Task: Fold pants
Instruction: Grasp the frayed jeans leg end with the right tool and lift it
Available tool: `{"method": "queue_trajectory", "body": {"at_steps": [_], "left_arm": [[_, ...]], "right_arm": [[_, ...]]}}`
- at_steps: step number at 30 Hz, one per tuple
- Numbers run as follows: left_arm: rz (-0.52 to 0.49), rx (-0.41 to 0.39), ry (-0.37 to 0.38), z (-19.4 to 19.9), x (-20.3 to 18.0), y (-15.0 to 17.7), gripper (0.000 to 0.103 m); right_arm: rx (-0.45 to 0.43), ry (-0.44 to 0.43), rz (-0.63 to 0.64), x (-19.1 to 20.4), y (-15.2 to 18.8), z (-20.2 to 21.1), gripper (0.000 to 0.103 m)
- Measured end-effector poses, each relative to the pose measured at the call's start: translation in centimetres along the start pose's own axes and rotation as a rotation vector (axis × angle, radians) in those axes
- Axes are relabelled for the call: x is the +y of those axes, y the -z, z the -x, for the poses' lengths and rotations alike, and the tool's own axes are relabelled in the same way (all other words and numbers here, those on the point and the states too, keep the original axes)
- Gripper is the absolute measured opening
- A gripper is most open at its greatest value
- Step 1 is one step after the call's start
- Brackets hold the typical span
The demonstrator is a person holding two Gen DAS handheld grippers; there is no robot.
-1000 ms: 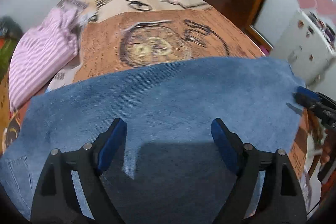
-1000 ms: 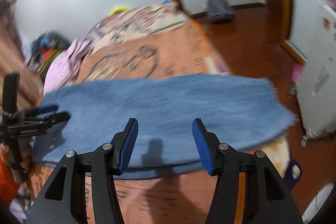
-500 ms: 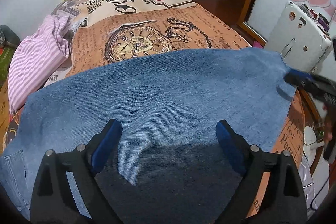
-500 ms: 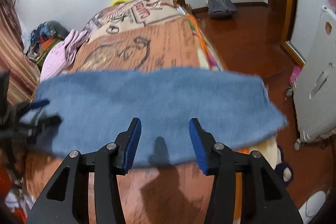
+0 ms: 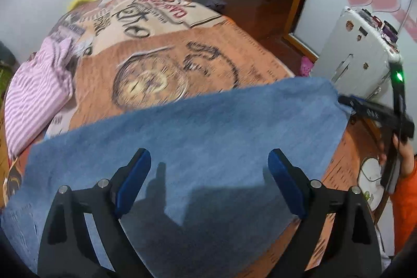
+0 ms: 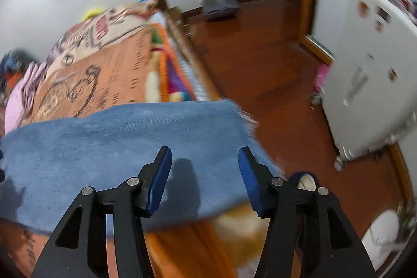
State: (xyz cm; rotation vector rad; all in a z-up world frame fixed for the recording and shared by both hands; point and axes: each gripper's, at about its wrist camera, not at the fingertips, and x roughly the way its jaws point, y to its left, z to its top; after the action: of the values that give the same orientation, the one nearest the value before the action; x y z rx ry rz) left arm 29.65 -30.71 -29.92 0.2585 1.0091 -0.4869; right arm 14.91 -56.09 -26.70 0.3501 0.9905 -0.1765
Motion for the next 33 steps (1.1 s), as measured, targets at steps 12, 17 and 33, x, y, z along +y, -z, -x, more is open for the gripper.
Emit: {"method": "queue_trajectory", "body": {"at_steps": [12, 17, 33], "left_arm": [[-0.074, 0.114, 0.049, -6.4, -6.8, -2.8, 0.092], [-0.099, 0.155, 0.064, -8.3, -8.5, -2.4, 0.093], [-0.148, 0.142, 0.055, -9.6, -10.2, -1.8, 0.098]], "right_arm": [[-0.010, -0.150, -0.158, 0.1, 4.0, 3.0, 0.057], [-0.005, -0.226, -0.228, 1.0, 4.8, 1.6, 0.061], [-0.030, -0.310, -0.421, -1.0, 2.8, -2.6, 0.062]]}}
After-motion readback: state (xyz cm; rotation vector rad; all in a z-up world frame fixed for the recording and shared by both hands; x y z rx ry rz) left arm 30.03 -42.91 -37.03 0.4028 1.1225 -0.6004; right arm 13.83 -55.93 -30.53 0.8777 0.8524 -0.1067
